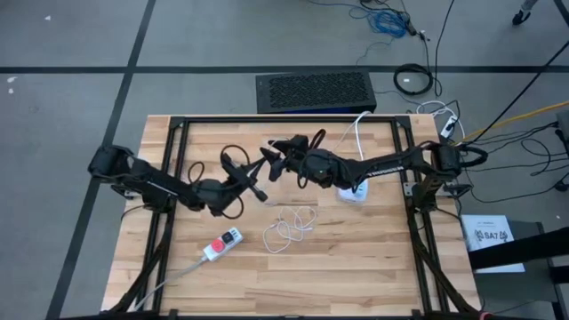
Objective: Insert USB
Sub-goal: Insert the top left white charger cable into the pink adapter charger
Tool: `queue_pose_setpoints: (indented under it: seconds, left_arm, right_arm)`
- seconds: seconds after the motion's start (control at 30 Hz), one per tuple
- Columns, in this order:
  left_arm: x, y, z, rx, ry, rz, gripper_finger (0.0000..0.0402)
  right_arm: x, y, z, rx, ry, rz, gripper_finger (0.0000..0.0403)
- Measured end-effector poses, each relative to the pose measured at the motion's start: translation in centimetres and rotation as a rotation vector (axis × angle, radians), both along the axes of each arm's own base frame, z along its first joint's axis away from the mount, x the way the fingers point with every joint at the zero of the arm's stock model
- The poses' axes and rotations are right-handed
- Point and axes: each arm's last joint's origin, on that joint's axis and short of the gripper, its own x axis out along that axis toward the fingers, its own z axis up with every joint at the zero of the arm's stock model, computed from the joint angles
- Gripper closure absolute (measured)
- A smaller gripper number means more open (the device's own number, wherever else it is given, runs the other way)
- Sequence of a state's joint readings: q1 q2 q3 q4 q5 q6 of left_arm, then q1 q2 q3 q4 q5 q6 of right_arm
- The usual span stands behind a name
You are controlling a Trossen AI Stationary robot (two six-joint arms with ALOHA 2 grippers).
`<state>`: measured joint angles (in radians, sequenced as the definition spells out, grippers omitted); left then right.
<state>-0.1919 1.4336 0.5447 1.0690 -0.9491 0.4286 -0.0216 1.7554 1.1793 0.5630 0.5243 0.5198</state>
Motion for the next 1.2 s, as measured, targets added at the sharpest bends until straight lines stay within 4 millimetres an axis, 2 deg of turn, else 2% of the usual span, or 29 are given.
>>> queue_pose_setpoints:
  seconds: [0.1,0.27,0.33,0.43,0.6,0.77,0.9,1.1,1.2]
  left_arm:
    - [0.4,-0.1,-0.1,0.001,0.001,0.012,0.0402]
    - [0.6,-0.1,0.1,0.000,-0.007,0.008,0.0402]
    - [0.6,-0.2,0.0,0.010,0.005,-0.005,0.0402]
    - [0.4,-0.5,0.2,0.051,0.051,-0.020,0.0400]
    - [-0.7,-1.2,1.6,0.069,0.068,-0.085,0.0376]
    - [-2.4,-1.2,3.0,-0.038,0.050,-0.287,0.0353]
    - [-3.7,-0.7,3.5,-0.164,0.079,-0.464,0.0336]
    - [-4.7,1.0,2.8,-0.241,0.191,-0.452,0.0304]
    - [-4.6,1.6,3.1,-0.284,0.169,-0.583,0.0288]
  right_arm:
    - [0.0,0.0,-0.1,-0.003,0.011,-0.004,0.0245]
    - [0.0,0.1,-0.1,-0.073,0.055,0.010,0.0366]
    - [0.0,0.4,-0.1,-0.123,0.082,0.020,0.0392]
    - [-0.1,0.5,0.1,-0.162,0.107,0.053,0.0397]
    - [-0.4,1.0,0.9,-0.218,0.114,0.150,0.0401]
    - [-0.6,1.5,1.0,-0.253,0.149,0.223,0.0402]
    - [-0.6,1.7,1.1,-0.260,0.151,0.273,0.0402]
    - [-0.5,2.1,1.3,-0.274,0.114,0.422,0.0402]
    - [-0.5,2.3,1.3,-0.269,0.105,0.478,0.0403]
